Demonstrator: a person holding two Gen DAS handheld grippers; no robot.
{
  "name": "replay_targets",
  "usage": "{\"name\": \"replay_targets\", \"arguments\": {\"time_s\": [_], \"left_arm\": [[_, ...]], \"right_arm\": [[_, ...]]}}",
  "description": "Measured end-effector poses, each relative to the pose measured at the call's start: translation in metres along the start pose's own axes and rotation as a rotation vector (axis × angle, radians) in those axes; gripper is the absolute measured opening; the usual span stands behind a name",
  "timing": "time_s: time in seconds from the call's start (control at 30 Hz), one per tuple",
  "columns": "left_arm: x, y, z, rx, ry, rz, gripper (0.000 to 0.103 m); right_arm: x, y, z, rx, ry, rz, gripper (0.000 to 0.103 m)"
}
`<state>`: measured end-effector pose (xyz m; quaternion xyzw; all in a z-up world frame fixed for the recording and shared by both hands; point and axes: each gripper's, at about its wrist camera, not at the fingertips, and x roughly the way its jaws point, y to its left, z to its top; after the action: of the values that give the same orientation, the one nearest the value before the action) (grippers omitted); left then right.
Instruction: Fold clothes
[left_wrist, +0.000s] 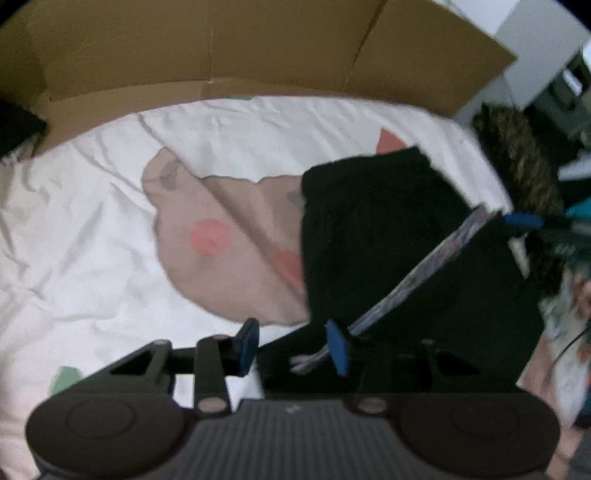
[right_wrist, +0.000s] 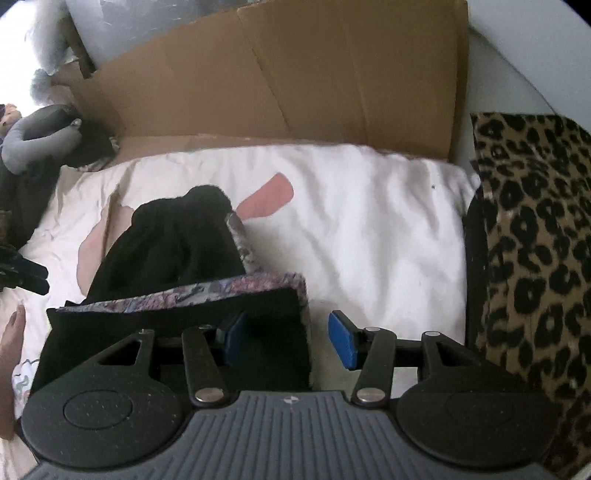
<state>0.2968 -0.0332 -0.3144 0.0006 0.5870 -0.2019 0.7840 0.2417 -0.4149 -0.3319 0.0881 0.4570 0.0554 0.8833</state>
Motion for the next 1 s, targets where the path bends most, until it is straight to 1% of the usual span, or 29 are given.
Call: {"name": "replay_targets", "arguments": {"time_s": [0.03, 0.13, 0.23, 0.33, 0.4, 0.47, 0.53, 0.57, 0.67, 0.7, 0.73, 0.77, 0.8, 0.83, 0.87, 0.9, 0.93, 1.0], "left_arm": [[0.001, 0.002, 0.000, -0.015, 0.010, -0.013, 0.043], [0.009, 0.004, -0.001, -0.016, 0.035, -0.001, 0.043], [0.014, 0.008, -0.006, -0.010, 0.067, -0.010, 0.043], [0.013, 0.014, -0.012, -0.013, 0.068, -0.028, 0.049], [0.015, 0.018, -0.015, -0.012, 0.087, -0.024, 0.048], [0.015, 0.022, -0.019, -0.021, 0.098, -0.039, 0.048], [0.016, 0.026, -0.022, -0.029, 0.104, -0.063, 0.048], [0.018, 0.026, -0.024, -0.024, 0.112, -0.068, 0.048], [0.025, 0.024, -0.028, 0.005, 0.132, -0.073, 0.046], [0.026, 0.024, -0.029, 0.014, 0.131, -0.078, 0.045], [0.026, 0.023, -0.030, 0.023, 0.130, -0.087, 0.043], [0.026, 0.022, -0.031, 0.033, 0.125, -0.094, 0.038], [0.026, 0.023, -0.032, 0.039, 0.118, -0.096, 0.033], [0.026, 0.023, -0.032, 0.042, 0.110, -0.095, 0.032], [0.028, 0.024, -0.032, 0.038, 0.108, -0.094, 0.029], [0.029, 0.026, -0.033, 0.035, 0.106, -0.095, 0.016], [0.030, 0.027, -0.033, 0.028, 0.106, -0.101, 0.009], [0.028, 0.030, -0.032, 0.013, 0.089, -0.107, 0.004]], "right_arm": [[0.002, -0.002, -0.001, 0.009, -0.002, -0.003, 0.056], [0.007, -0.005, -0.004, 0.035, 0.022, 0.014, 0.055], [0.009, -0.005, -0.004, 0.028, 0.023, 0.025, 0.055], [0.011, -0.003, -0.002, 0.019, 0.023, 0.033, 0.054], [0.013, -0.002, -0.002, 0.013, 0.023, 0.038, 0.053], [0.015, -0.001, -0.001, 0.007, 0.023, 0.044, 0.049], [0.016, 0.000, 0.000, 0.001, 0.023, 0.049, 0.043], [0.017, 0.000, 0.001, -0.002, 0.023, 0.052, 0.040], [0.019, 0.001, 0.002, -0.011, 0.023, 0.059, 0.037], [0.019, 0.001, 0.002, -0.010, 0.021, 0.057, 0.034], [0.019, 0.001, 0.002, -0.010, 0.020, 0.056, 0.028], [0.019, 0.001, 0.003, -0.009, 0.018, 0.055, 0.025], [0.019, 0.001, 0.003, -0.009, 0.017, 0.054, 0.017], [0.018, 0.000, 0.003, -0.009, 0.015, 0.053, 0.012], [0.018, 0.000, 0.004, -0.008, 0.014, 0.052, 0.011], [0.018, 0.000, 0.004, -0.008, 0.012, 0.051, 0.007], [0.018, 0.000, 0.004, -0.007, 0.010, 0.050, 0.007], [0.017, 0.000, 0.004, -0.006, 0.003, 0.049, 0.006]]}}
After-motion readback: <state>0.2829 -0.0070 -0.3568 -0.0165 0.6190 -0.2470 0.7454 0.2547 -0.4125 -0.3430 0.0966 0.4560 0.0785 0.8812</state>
